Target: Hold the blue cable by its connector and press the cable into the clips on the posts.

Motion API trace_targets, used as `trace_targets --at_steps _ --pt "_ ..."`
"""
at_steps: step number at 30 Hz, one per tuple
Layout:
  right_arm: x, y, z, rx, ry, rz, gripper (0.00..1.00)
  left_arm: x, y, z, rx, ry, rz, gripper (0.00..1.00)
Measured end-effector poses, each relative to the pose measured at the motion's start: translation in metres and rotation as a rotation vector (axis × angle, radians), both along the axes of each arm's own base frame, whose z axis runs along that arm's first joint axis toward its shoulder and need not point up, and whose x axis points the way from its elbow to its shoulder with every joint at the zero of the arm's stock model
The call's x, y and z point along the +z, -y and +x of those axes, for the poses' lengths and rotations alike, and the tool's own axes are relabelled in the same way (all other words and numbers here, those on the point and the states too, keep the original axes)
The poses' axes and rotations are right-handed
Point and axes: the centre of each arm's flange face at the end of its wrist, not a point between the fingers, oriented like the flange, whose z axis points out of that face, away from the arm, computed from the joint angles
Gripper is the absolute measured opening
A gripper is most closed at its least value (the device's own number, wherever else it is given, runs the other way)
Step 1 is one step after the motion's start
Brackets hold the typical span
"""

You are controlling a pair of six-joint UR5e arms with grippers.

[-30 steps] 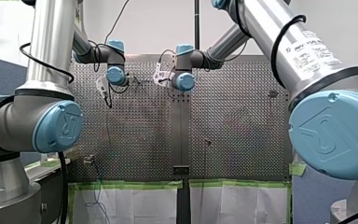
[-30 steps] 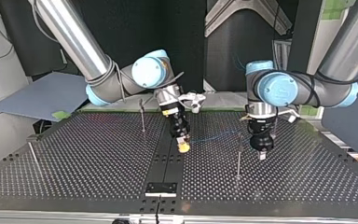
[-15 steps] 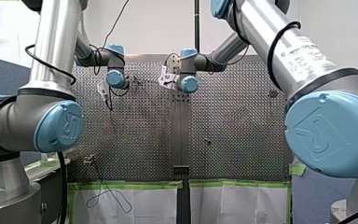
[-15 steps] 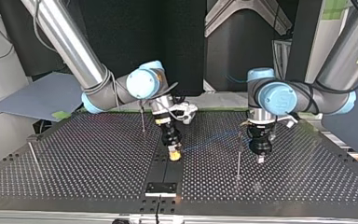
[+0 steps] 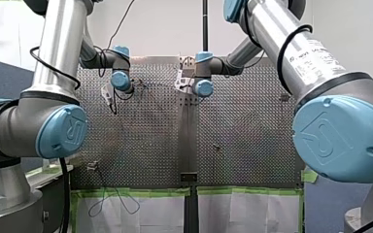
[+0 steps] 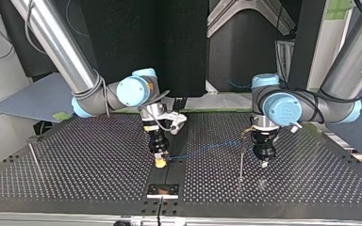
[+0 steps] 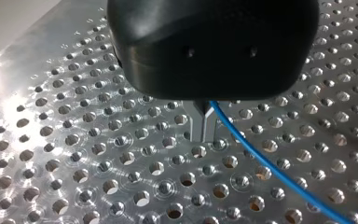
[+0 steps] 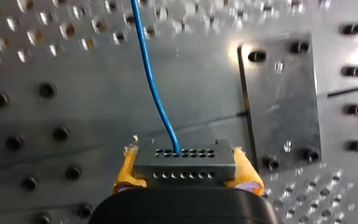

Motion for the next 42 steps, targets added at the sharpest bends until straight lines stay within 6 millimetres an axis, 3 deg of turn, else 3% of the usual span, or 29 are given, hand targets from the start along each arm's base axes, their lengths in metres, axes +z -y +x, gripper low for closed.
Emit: trace_targets --at_steps 10,11,13,14,15,17,18,20,21,23,30,32,42 --pt "-0.001 -0.003 0.002 0.005 -0.011 -0.002 0.00 -0.001 -0.004 0.000 0.006 -0.026 0.077 0.00" --pt "-0.001 -0.004 0.003 0.007 -0.013 -0.003 0.00 -0.001 -0.004 0.000 0.006 -0.028 0.086 0.14" --pt "0.000 -0.005 0.004 0.009 -0.014 -0.004 0.00 0.000 -0.003 -0.001 0.001 -0.030 0.099 0.14" --pt "0.001 -0.005 0.005 0.010 -0.014 -0.005 0.00 0.000 -0.002 -0.002 -0.003 -0.031 0.106 0.35" --pt "0.001 -0.006 0.005 0.011 -0.014 -0.005 0.00 0.001 -0.001 -0.002 -0.006 -0.032 0.110 0.35" --pt "0.002 -0.007 0.006 0.012 -0.016 -0.006 0.00 0.005 0.000 -0.005 -0.012 -0.031 0.114 0.56" --pt "0.002 -0.007 0.006 0.013 -0.016 -0.006 0.00 0.008 0.000 -0.006 -0.012 -0.029 0.113 0.56" --pt "0.002 -0.008 0.007 0.014 -0.018 -0.004 0.00 0.017 -0.001 -0.010 -0.009 -0.017 0.111 0.75" --pt "0.002 -0.008 0.007 0.014 -0.018 -0.004 0.00 0.021 -0.002 -0.011 -0.007 -0.011 0.108 0.75" --pt "0.002 -0.008 0.007 0.014 -0.019 -0.003 0.00 0.030 -0.005 -0.015 0.004 0.000 0.097 0.89" --pt "0.001 -0.010 0.008 0.020 -0.021 -0.002 0.00 0.047 -0.009 -0.029 0.050 -0.001 0.059 0.92" --pt "0.001 -0.010 0.009 0.022 -0.021 -0.002 0.00 0.046 -0.009 -0.032 0.061 -0.019 0.057 0.99" --pt "0.002 -0.012 0.010 0.024 -0.021 -0.002 0.00 0.029 -0.002 -0.049 0.054 -0.132 0.078 0.99"
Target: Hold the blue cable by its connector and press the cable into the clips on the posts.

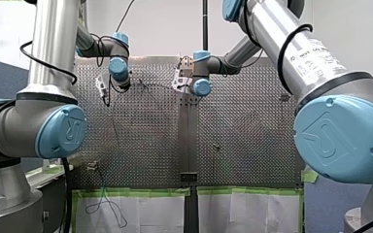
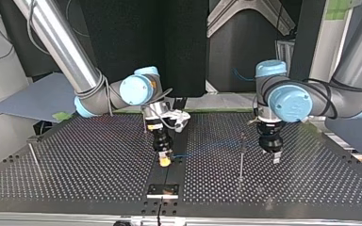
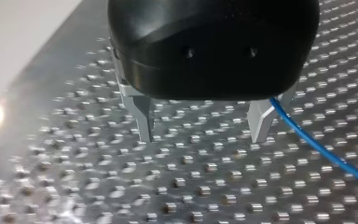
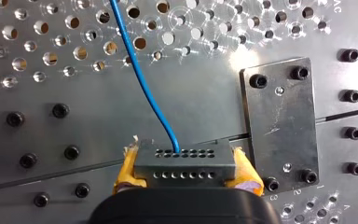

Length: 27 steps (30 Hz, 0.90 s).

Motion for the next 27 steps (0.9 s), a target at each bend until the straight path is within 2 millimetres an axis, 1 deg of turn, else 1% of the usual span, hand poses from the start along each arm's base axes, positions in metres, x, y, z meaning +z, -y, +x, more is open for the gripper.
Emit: trace_targets --at_steps 5,8,15,18,27 --pt "0.000 -0.001 0.000 0.001 -0.001 0.001 0.00 -0.016 0.003 -0.012 -0.015 -0.074 0.021 0.99" --pt "0.000 -0.001 0.001 0.002 -0.001 0.001 0.00 -0.018 0.005 -0.020 -0.021 -0.090 0.027 0.99" --pt "0.000 -0.002 0.002 0.005 -0.001 0.001 0.00 -0.005 0.007 -0.039 -0.041 -0.081 0.030 0.99" --pt "0.000 -0.003 0.003 0.006 0.000 0.000 0.00 0.002 0.011 -0.048 -0.070 -0.077 0.030 0.99" --pt "0.000 -0.007 0.006 0.013 -0.001 0.001 0.00 0.011 0.025 -0.072 -0.147 -0.077 0.026 0.99"
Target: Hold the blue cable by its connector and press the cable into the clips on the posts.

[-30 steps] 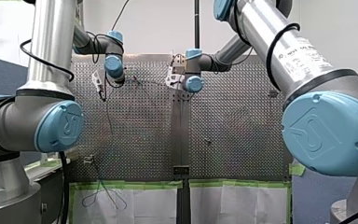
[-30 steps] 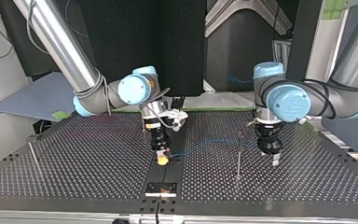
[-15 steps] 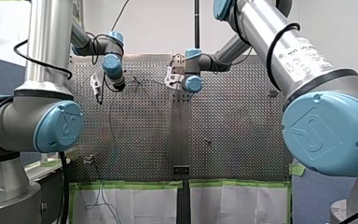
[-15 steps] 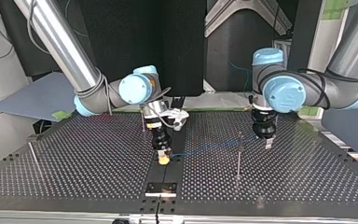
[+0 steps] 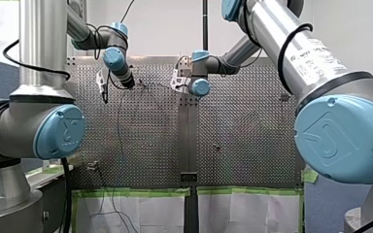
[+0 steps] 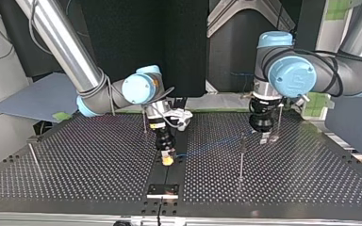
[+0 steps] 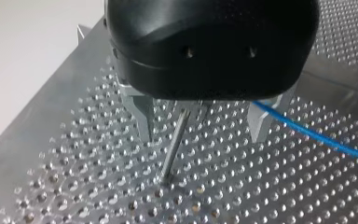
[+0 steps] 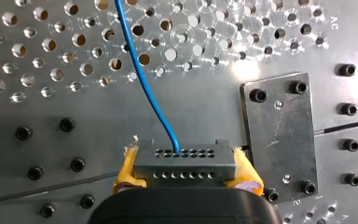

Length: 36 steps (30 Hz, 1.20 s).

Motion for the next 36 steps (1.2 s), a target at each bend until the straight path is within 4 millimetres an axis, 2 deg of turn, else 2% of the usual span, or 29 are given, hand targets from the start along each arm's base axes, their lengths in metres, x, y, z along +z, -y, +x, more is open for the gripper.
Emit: trace_targets --at_steps 13,23,36 --pt "-0.001 -0.007 0.005 0.011 -0.003 0.004 0.00 0.006 0.008 -0.014 -0.025 0.010 0.000 0.99" --pt "-0.001 -0.008 0.006 0.013 -0.004 0.009 0.00 0.018 0.023 -0.027 -0.056 0.036 0.018 0.99" --pt "-0.002 -0.008 0.006 0.013 -0.006 0.011 0.00 0.021 0.034 -0.031 -0.061 0.065 0.027 0.99"
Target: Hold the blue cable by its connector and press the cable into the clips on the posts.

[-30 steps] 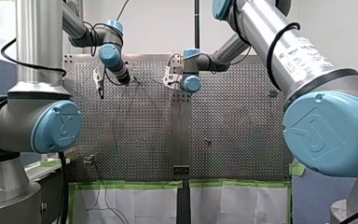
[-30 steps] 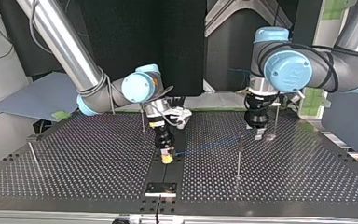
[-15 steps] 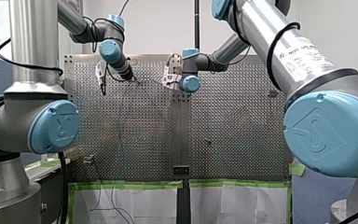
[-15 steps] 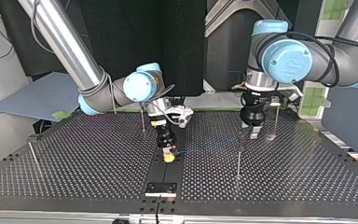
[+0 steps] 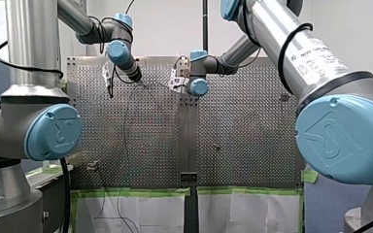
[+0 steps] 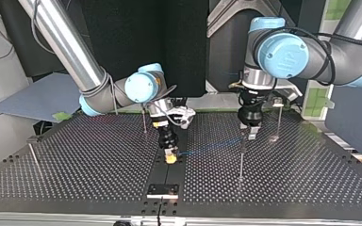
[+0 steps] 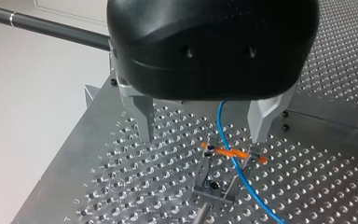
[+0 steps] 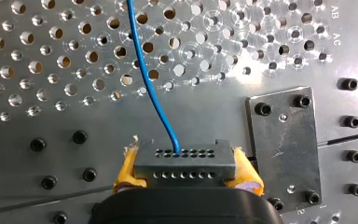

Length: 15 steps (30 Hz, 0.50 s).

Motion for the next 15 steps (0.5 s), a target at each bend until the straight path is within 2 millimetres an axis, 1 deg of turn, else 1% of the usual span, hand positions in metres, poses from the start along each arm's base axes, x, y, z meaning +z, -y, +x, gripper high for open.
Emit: trace_targets --at_steps 7,15 --pt "0.000 0.000 0.000 0.001 0.000 0.000 0.00 0.000 0.003 0.000 -0.027 0.005 -0.003 0.99" --pt "0.000 -0.001 0.001 0.002 0.000 0.000 0.00 0.001 0.013 0.000 -0.098 0.013 -0.035 0.99"
